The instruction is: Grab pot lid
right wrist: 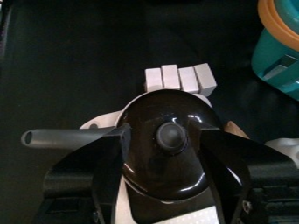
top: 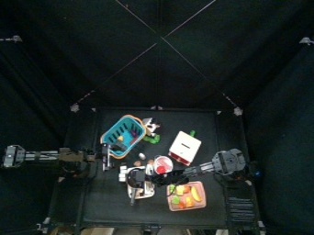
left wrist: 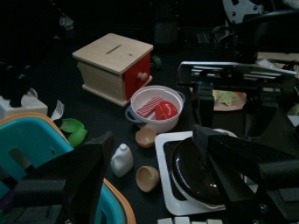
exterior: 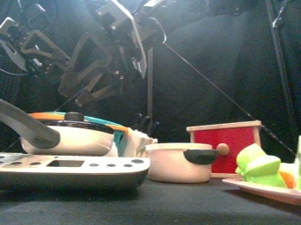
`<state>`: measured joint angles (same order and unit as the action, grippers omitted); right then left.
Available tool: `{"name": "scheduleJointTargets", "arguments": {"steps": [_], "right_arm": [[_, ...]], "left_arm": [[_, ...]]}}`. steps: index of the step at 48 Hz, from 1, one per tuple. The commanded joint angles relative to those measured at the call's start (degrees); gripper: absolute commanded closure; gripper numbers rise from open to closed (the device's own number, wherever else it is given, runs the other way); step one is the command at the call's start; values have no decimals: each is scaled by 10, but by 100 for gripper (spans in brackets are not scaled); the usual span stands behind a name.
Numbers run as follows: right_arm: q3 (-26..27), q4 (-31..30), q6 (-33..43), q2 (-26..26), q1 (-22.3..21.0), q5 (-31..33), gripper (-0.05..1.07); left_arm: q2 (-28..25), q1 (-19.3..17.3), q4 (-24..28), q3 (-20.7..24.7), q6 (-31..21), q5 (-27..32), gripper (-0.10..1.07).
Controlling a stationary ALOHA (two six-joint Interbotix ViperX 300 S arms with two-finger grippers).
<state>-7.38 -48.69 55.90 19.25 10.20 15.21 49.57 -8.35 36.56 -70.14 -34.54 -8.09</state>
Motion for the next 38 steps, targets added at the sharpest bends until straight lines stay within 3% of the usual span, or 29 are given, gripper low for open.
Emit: {"name": "scheduleJointTargets", "arguments": {"steps": [1, 38], "right_arm": [[22, -3, 1, -5, -2, 0, 14], [18, -5, 0, 14, -4, 17, 24]], "left_arm": [[-1, -2, -2, 9, 1, -6, -5], [0, -3, -3, 5, 0, -6, -5]]}}
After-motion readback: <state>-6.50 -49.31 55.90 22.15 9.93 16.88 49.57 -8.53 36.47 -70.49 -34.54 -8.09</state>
